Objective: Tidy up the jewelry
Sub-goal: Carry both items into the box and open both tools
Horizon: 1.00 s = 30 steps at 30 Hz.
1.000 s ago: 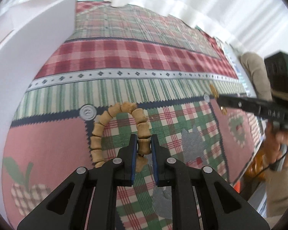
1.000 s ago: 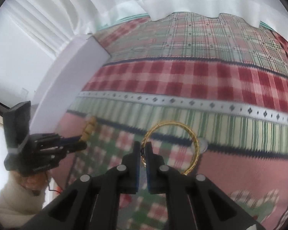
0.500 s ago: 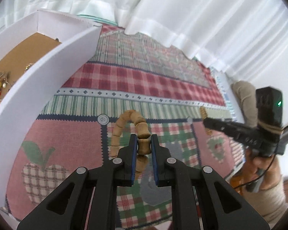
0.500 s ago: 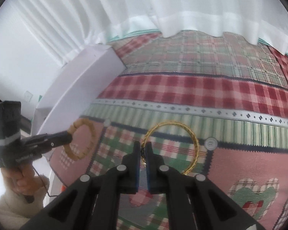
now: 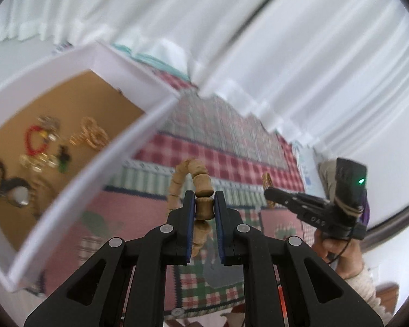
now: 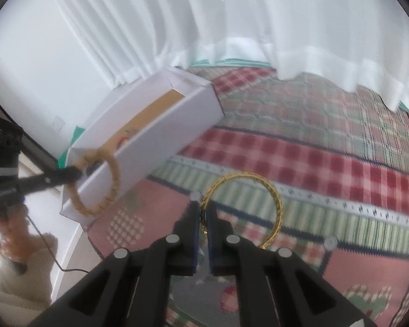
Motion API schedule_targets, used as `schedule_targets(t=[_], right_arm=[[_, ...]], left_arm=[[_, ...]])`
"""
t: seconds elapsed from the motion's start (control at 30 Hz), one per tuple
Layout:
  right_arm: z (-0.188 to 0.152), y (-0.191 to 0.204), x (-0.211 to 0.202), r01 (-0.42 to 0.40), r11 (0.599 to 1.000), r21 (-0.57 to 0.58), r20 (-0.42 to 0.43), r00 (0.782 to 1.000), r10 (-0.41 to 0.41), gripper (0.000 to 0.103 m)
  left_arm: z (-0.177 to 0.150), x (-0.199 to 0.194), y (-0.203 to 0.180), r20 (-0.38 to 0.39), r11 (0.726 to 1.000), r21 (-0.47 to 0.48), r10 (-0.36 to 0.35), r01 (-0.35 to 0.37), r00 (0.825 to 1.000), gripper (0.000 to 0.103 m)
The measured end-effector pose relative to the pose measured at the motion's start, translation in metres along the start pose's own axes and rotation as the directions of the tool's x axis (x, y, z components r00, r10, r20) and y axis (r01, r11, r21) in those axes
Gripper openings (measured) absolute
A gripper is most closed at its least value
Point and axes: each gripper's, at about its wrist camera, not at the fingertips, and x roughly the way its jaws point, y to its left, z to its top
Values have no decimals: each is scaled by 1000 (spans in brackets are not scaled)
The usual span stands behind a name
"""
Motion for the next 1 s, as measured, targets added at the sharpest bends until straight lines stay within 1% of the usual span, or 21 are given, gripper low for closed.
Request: schedule_targets(t=[0.1,0.2,0.27,0.37,0.5,0.57,0.67,0.7,0.77,0.9,0.97,1.0], right_arm=[[21,17,6,-10,999,-41,10,1000,11,5],[43,39,12,-30,996,-80,23,999,32,5],[54,54,16,-50,994,-101,33,998,54,5],[72,80,27,-81,987,-137,39,995,88,5],[93,115,48,-111,975,-193,27,993,118,5],[104,132,59,-124,967,-224,21,991,132,5],[115,153,72,-123,956,-266,21,991,133,5],[122,160,80,-122,952,-280,16,991,132,5],[131,167,89,-117,950,-290,14,992,126,5],[156,171,124,-108,948,-298,-28,994,105,5],[164,168,144,-91,948,-304,-51,996,79,5],[169,166,156,-69,948,-312,-58,997,54,5]], left_arm=[[13,-35,17,71,999,-18,44,-43,996,12],[22,-64,41,132,994,-51,108,-102,985,12],[25,-76,63,152,986,-83,155,-144,976,12],[28,-82,94,152,969,-133,229,-210,961,12],[30,-78,130,128,945,-172,301,-278,945,12],[33,-74,147,117,928,-185,348,-324,930,12],[40,-68,167,102,906,-204,397,-372,912,12],[43,-64,174,95,897,-206,417,-392,904,12],[50,-53,184,78,884,-211,441,-417,894,12],[58,-34,201,45,875,-229,447,-426,894,12],[62,-20,208,27,871,-238,448,-430,893,12],[64,-13,210,16,870,-240,447,-430,894,12]])
